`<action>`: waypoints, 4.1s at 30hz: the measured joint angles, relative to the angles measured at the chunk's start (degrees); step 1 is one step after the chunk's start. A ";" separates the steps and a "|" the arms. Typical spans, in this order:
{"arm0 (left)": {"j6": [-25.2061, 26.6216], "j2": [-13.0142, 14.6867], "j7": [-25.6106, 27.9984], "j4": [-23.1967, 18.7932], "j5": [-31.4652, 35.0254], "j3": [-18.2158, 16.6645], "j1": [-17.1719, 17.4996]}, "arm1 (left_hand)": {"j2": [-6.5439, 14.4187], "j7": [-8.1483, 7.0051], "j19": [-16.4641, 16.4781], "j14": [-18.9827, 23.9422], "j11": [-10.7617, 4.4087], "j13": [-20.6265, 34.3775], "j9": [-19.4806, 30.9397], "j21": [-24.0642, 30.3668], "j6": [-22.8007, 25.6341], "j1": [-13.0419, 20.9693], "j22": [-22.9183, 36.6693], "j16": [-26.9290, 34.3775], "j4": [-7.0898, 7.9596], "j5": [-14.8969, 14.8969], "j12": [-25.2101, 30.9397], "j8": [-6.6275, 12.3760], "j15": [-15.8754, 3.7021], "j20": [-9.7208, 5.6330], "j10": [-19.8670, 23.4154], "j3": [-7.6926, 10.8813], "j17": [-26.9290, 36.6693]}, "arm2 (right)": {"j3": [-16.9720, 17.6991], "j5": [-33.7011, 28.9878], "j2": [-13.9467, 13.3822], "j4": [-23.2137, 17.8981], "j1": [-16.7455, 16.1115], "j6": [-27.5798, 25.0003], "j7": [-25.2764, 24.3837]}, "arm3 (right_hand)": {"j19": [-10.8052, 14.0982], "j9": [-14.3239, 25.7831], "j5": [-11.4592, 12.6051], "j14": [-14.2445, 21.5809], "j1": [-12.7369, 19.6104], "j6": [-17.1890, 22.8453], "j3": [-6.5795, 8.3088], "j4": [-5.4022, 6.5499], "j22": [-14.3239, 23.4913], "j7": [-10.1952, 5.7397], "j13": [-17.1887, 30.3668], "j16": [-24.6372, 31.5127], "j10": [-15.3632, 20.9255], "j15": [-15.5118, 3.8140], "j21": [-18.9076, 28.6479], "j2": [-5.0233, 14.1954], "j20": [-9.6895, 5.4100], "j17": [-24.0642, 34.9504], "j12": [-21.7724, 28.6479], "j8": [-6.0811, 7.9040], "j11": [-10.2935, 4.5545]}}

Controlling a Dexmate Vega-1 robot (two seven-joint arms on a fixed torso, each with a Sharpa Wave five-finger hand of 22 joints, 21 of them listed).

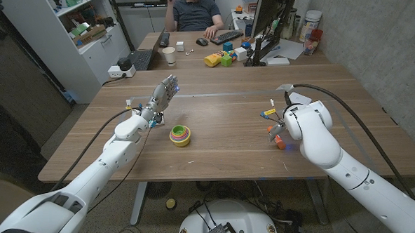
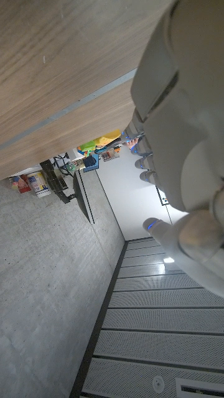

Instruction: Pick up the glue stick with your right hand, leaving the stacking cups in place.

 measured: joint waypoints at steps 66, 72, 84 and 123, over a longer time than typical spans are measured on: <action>-1.91 -0.45 -0.66 2.52 -0.37 -0.95 -1.10 | 0.00 0.00 0.00 0.00 0.00 0.00 0.00 0.00 0.00 0.00 0.00 0.00 0.23 -0.04 0.00 0.00 0.00 0.00 0.00 -0.57 0.00 | -5.02 4.18 -0.31 8.99 7.42 -1.23 0.98 | 16.87 9.57 9.08 29.22 31.33 10.95 -16.11 -0.33 25.19 -4.39 26.98 44.41 10.20 -4.76 32.70 7.33 -8.61 54.68 28.18 5.14 -6.27; -2.33 -0.27 -0.49 2.53 -0.62 -1.35 -0.88 | 0.00 0.00 0.00 0.00 0.00 0.00 0.00 0.00 0.00 0.00 0.00 0.00 0.07 -0.04 0.00 0.00 0.00 0.00 0.00 -0.72 0.00 | -5.73 3.79 0.09 9.93 8.13 -1.72 0.38 | 20.43 14.03 9.53 35.51 36.84 16.59 -17.49 -0.10 26.35 -5.23 36.11 46.88 14.47 -6.76 38.52 9.51 -9.75 59.55 37.19 8.93 -7.35; -2.93 -0.60 -1.52 4.71 -0.85 -1.44 -1.83 | 0.00 0.00 0.00 0.00 0.00 0.00 0.00 0.00 0.00 0.00 0.00 0.00 0.31 0.33 0.00 0.00 0.00 0.00 0.00 -0.97 0.00 | -6.18 2.50 1.09 10.75 8.26 -3.56 -2.77 | 23.69 21.70 8.03 41.14 40.25 21.15 -19.60 1.41 24.56 -4.50 42.77 50.88 23.39 -9.98 43.83 11.66 -11.17 59.92 43.94 16.69 -7.19; -3.27 0.26 -0.93 2.54 -0.85 -1.84 -0.54 | 0.00 0.00 0.00 0.00 0.00 0.00 0.00 0.00 0.00 0.00 0.00 0.00 0.31 0.33 0.00 0.00 0.00 0.00 0.00 -0.96 0.00 | -0.89 1.32 1.25 5.30 4.24 -5.40 -8.41 | 24.29 22.66 5.85 42.54 42.14 21.32 -21.10 2.27 23.18 -4.48 42.86 52.90 24.91 -10.71 48.60 14.57 -11.37 59.90 43.94 18.68 -6.67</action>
